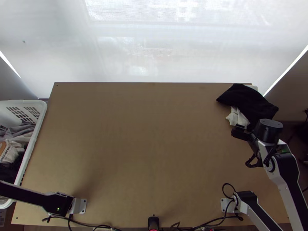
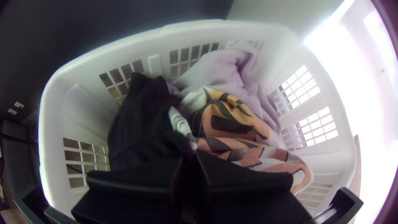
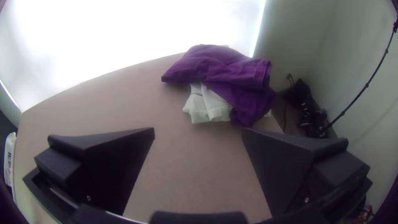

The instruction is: Fold the t-shirt

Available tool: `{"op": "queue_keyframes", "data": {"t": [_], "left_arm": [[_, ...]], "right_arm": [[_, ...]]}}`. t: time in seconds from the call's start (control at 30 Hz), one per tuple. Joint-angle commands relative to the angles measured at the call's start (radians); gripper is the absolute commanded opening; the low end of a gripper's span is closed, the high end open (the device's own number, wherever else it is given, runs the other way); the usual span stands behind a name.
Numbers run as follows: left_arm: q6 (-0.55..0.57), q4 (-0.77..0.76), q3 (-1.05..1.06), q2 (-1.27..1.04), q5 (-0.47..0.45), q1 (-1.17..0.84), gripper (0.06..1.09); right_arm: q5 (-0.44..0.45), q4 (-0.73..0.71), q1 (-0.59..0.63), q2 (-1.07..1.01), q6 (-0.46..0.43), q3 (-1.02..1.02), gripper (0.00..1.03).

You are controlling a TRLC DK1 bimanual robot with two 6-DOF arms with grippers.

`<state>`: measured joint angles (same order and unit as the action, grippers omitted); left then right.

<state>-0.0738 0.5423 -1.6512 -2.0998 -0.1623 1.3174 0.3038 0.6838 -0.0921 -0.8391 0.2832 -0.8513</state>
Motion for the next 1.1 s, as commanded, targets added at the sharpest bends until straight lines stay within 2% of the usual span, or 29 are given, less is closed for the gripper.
{"op": "queue_keyframes", "data": {"t": [0.0, 0.13, 0.33, 0.57, 0.73, 0.87, 1.07], "left_arm": [[0.028, -0.005, 0.025, 0.152, -0.025, -0.007, 0.09], [0.045, -0.008, 0.013, 0.213, -0.029, -0.024, 0.09], [0.06, 0.041, 0.027, 0.4, -0.198, -0.083, 0.09], [0.128, 0.073, -0.048, 0.595, -0.252, -0.221, 0.09], [0.143, 0.108, -0.168, 0.709, -0.293, -0.405, 0.09], [0.212, 0.125, -0.312, 0.722, -0.293, -0.567, 0.09], [0.21, 0.229, -0.414, 0.732, -0.292, -0.911, 0.09]], "right_arm": [[0.0, 0.003, 0.0, 0.011, 0.008, 0.012, 0.98], [0.0, 0.003, 0.0, 0.015, 0.008, 0.011, 0.98], [0.0, 0.01, 0.0, 0.026, 0.01, 0.018, 0.98], [0.0, 0.013, 0.003, 0.034, 0.019, 0.02, 0.98], [0.0, 0.016, 0.005, 0.044, 0.02, 0.035, 0.98], [0.0, 0.016, 0.011, 0.048, 0.025, 0.035, 0.98], [0.0, 0.016, 0.022, 0.06, 0.028, 0.038, 0.98]]}}
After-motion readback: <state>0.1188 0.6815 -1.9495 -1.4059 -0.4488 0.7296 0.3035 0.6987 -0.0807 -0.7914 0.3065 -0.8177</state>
